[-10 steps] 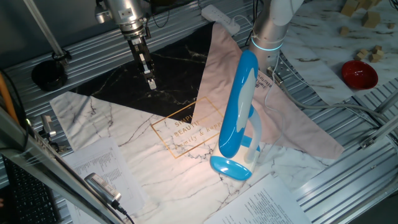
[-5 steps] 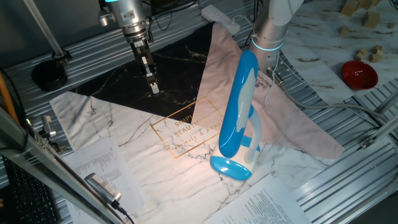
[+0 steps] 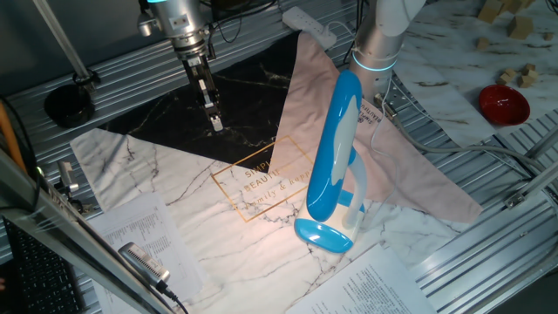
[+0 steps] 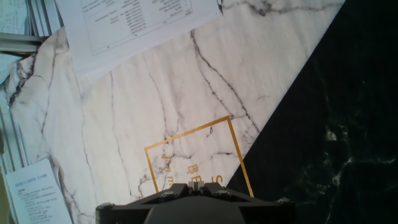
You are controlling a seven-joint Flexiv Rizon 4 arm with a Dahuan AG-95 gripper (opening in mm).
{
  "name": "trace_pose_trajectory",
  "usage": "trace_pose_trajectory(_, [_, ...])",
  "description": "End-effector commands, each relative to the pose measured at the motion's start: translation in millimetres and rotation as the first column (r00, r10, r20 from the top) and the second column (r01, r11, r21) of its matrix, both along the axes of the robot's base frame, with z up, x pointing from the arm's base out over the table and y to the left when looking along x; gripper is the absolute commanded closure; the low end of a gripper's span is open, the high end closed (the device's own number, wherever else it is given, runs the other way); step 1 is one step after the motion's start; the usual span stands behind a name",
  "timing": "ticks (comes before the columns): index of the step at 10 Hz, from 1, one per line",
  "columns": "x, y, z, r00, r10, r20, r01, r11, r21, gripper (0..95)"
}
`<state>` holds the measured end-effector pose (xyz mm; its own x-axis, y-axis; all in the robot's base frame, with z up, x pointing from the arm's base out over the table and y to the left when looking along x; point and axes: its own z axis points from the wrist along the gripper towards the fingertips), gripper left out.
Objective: Turn off the desk lamp by pressing the button
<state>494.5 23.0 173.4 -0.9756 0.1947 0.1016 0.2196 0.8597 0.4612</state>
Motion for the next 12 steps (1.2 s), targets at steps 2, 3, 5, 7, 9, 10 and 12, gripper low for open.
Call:
trace_pose_trajectory(2, [1.3, -0.1, -0.6, 1.0, 0.014, 0.009, -0.014, 1.0, 0.0, 95.0])
trace_pose_trajectory(3, [1.3, -0.1, -0.6, 1.0, 0.022, 0.013, -0.022, 1.0, -0.001, 95.0])
trace_pose_trajectory(5, [0.7, -0.3, -0.9, 1.0, 0.024, 0.009, -0.024, 1.0, 0.01, 95.0])
trace_pose_trajectory(7, [0.4, -0.4, -1.1, 0.999, 0.043, 0.021, -0.044, 0.997, 0.065, 95.0])
trace_pose_trajectory(9, [0.1, -0.5, -1.2, 0.997, 0.07, 0.028, -0.072, 0.995, 0.064, 95.0])
trace_pose_trajectory(10, [0.1, -0.5, -1.3, 0.997, 0.074, 0.032, -0.076, 0.995, 0.061, 95.0])
trace_pose_trajectory(12, [-1.1, -1.3, -1.7, 0.994, 0.093, 0.048, -0.096, 0.994, 0.057, 95.0])
